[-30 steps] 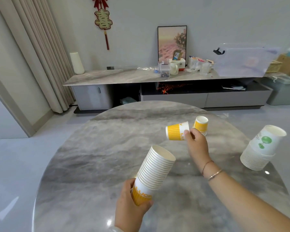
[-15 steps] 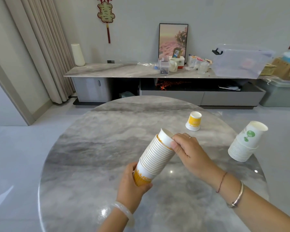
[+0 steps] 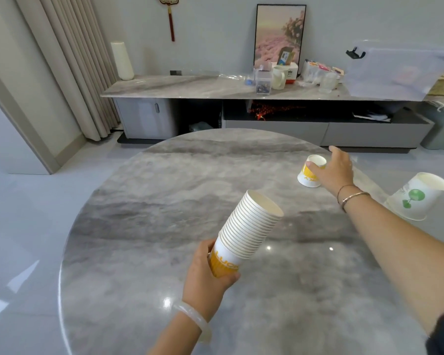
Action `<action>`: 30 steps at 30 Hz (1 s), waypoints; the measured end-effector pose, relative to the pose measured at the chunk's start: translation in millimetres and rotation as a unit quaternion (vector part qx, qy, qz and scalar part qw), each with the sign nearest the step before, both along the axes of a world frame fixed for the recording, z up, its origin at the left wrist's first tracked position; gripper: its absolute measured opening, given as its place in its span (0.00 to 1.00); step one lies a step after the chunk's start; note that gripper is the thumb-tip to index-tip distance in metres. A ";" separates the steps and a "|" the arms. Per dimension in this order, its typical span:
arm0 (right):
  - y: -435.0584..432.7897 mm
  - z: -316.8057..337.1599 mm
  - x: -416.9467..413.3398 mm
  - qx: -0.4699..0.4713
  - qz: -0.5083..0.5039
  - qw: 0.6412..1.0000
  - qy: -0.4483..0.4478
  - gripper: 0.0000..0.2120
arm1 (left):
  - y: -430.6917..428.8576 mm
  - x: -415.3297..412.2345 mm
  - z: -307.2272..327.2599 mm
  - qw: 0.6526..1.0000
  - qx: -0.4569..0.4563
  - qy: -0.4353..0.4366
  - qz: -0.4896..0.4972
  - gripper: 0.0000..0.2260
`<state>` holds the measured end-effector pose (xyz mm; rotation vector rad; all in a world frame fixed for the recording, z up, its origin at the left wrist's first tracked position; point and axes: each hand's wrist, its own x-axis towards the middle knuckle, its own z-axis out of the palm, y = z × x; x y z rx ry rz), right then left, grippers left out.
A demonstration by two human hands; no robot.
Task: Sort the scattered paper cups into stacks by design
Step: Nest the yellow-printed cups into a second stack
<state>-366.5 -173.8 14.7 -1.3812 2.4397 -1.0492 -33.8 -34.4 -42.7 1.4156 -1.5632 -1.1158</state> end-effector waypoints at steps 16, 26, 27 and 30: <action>-78.7 -36.8 -40.9 0.199 0.080 0.974 0.075 0.30 | -6.8 9.7 -2.6 1.000 0.006 0.002 0.018 0.26; -26.0 -8.7 28.4 -0.027 0.010 0.987 -0.158 0.27 | -6.3 11.3 1.5 1.000 0.000 0.011 0.026 0.26; -12.3 0.7 41.4 -0.072 0.016 0.950 -0.303 0.24 | -6.1 10.0 1.8 1.000 -0.001 0.017 0.024 0.26; 43.4 27.8 71.0 -0.129 0.074 0.758 -0.635 0.09 | -0.2 4.4 6.5 0.999 0.005 0.031 0.008 0.26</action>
